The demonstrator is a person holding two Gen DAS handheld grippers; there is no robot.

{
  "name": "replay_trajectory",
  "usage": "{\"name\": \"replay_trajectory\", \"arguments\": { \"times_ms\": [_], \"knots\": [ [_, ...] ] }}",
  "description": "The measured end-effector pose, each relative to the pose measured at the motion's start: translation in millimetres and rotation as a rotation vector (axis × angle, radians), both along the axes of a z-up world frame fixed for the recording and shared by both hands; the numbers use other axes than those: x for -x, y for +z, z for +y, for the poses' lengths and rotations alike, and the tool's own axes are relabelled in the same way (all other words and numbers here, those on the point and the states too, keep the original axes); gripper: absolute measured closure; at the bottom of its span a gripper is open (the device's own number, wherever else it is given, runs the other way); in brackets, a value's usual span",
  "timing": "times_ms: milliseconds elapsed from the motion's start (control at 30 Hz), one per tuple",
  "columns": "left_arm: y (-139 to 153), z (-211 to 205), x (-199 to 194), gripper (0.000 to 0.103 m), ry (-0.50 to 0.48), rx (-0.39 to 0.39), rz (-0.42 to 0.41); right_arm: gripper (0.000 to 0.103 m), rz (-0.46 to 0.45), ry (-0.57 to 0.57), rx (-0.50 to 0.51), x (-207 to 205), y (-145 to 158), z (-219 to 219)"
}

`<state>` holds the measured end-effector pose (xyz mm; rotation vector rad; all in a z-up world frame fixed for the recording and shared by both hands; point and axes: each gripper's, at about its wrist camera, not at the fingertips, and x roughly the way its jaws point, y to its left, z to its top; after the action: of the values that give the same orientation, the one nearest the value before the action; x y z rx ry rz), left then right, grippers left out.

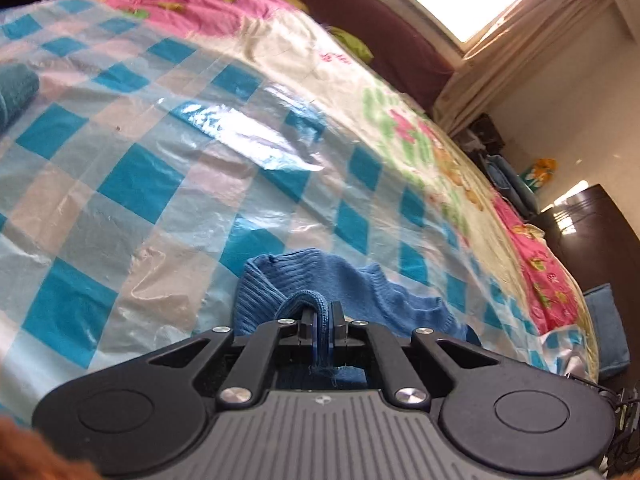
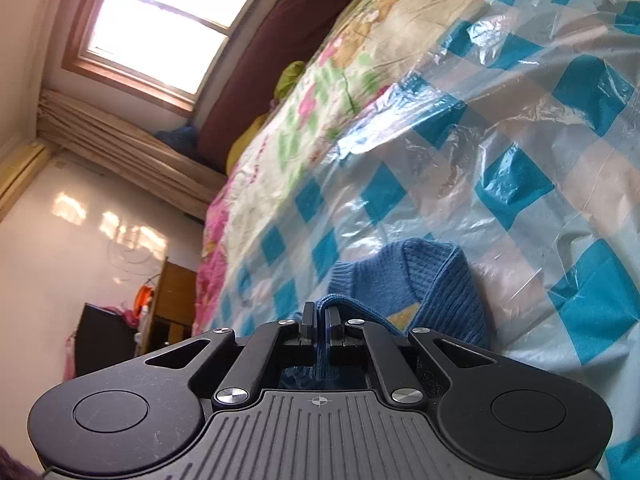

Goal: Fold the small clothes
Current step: 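Lift the hem with both grippers and fold it toward the collar, then open both grippers and press the folded sweater flat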

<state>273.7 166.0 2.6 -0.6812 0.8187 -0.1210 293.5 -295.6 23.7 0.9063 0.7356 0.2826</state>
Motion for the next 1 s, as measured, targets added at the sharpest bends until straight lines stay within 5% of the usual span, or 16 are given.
{"name": "replay_trajectory", "arguments": {
  "times_ms": [300, 567, 667, 867, 1000],
  "knots": [
    [-20, -4, -23, 0.091, 0.015, -0.004, 0.041, 0.098, 0.041, -0.062, 0.073, -8, -19, -6],
    [-12, 6, -17, 0.062, 0.091, 0.041, 0.036, 0.093, 0.065, -0.096, 0.046, -2, -22, -20],
    [-6, 8, -7, 0.060, 0.101, 0.031, 0.026, 0.074, 0.055, -0.097, 0.054, 6, -18, -24],
    [-5, -10, 29, 0.057, 0.042, -0.030, 0.015, 0.067, 0.018, -0.030, 0.184, 25, -10, -15],
    [-12, -35, 46, 0.057, -0.009, -0.139, 0.018, 0.068, 0.019, 0.076, 0.382, 39, -13, 15]
  ]
}}
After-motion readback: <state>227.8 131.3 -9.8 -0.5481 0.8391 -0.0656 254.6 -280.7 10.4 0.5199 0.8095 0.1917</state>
